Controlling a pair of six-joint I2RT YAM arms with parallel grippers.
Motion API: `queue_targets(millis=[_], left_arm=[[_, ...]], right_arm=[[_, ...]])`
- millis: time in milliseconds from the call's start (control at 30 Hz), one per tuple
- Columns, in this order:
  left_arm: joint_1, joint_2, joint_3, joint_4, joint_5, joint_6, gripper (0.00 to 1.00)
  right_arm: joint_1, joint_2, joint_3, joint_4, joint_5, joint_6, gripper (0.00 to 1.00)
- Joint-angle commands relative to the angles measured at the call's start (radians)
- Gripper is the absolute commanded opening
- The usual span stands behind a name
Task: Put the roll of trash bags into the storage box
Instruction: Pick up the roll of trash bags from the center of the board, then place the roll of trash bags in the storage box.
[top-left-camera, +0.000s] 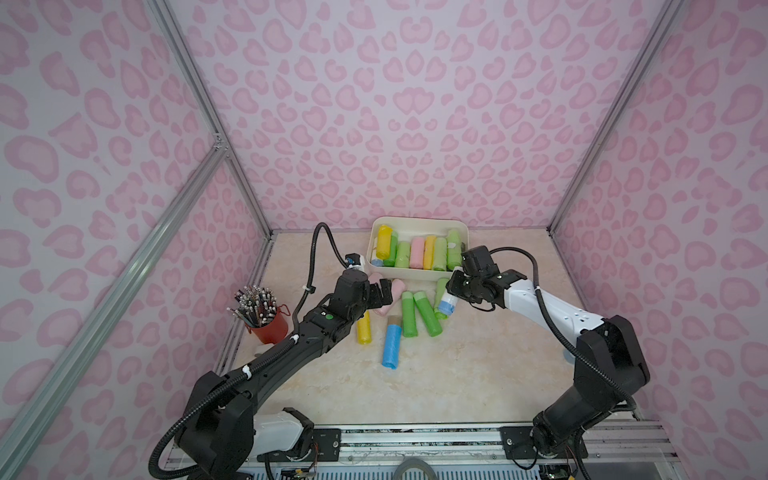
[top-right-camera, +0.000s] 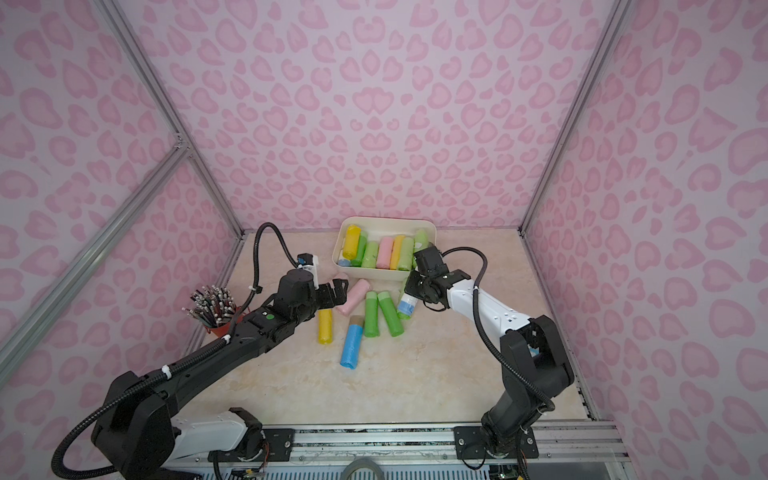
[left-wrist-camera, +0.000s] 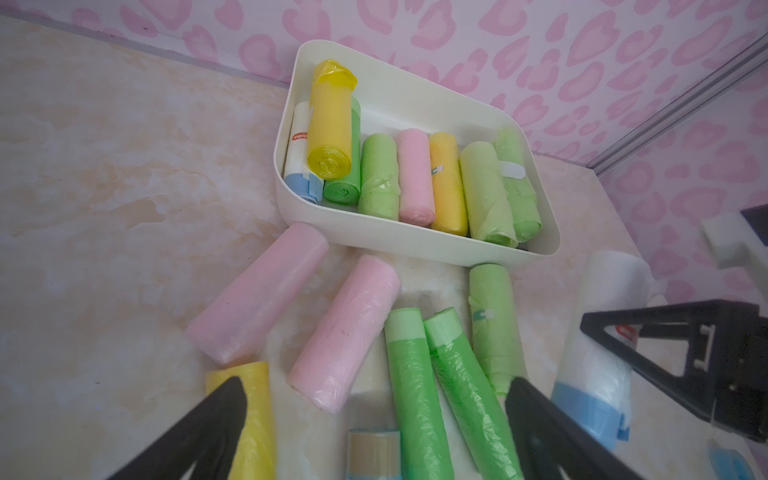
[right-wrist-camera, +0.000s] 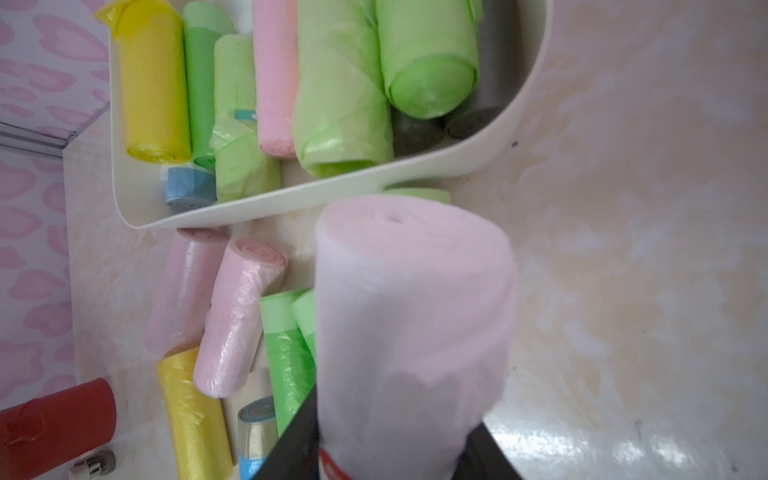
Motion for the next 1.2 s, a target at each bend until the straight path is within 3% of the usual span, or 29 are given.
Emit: queue_targets(millis=[0, 267, 833, 1167], left_arm=[[0.002, -0.015, -0.007, 0.012, 0.013, -0.003, 1.00], [0.004, -0.032, -0.016, 0.004, 0.003, 0.008, 1.00], [0.006, -0.018, -0.012, 0.009, 0.017, 0.005, 1.00], [0.007, -0.026, -0.004, -0.005, 0.003, 0.002, 1.00]], right_arm=[[-0.013, 0.050, 0.074, -0.024, 0.037, -0.060, 0.41], [-0.045, 0.244, 0.350, -0.074, -0.009, -0.115, 0.39], [-0.071, 0.569, 0.744, -0.093, -0.157, -0.129, 0.38], [-0.072, 0.763, 1.048, -0.210, -0.152, -0.181, 0.40]])
